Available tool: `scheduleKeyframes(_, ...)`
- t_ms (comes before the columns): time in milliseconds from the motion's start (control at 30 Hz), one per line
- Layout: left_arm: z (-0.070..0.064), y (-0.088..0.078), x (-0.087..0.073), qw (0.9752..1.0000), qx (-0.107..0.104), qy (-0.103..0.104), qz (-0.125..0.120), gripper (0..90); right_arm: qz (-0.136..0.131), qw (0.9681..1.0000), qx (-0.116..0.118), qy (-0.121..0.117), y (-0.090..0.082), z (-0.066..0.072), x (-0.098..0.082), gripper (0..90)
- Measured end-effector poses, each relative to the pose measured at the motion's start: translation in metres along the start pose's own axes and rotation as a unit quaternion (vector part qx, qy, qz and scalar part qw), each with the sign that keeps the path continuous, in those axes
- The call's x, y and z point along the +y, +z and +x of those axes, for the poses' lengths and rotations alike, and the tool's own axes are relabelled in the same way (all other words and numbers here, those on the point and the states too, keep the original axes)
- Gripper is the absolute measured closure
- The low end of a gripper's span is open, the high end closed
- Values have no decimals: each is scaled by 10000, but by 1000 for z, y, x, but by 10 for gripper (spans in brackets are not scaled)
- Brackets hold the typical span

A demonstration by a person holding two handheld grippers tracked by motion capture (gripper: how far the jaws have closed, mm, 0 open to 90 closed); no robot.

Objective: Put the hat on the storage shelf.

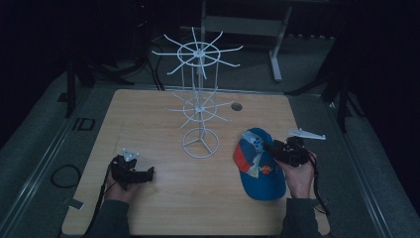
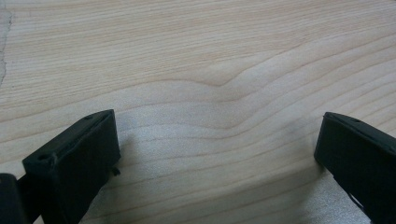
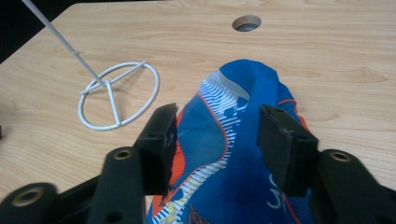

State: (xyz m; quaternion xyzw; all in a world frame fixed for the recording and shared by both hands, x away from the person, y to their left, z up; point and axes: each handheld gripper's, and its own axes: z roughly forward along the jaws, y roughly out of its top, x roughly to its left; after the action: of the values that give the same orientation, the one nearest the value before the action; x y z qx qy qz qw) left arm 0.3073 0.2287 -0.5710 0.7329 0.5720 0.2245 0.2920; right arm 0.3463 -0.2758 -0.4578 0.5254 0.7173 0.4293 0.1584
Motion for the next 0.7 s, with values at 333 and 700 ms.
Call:
scheduleKeyframes(333, 0, 0, 0, 10000, -11, 16, 5, 1, 144, 9997, 29, -175, -4, 3, 3, 415)
scheduleKeyframes(700, 0, 0, 0, 10000, -15, 9, -1, 1, 313, 9989, -55, -347, -1, 1, 14, 438)
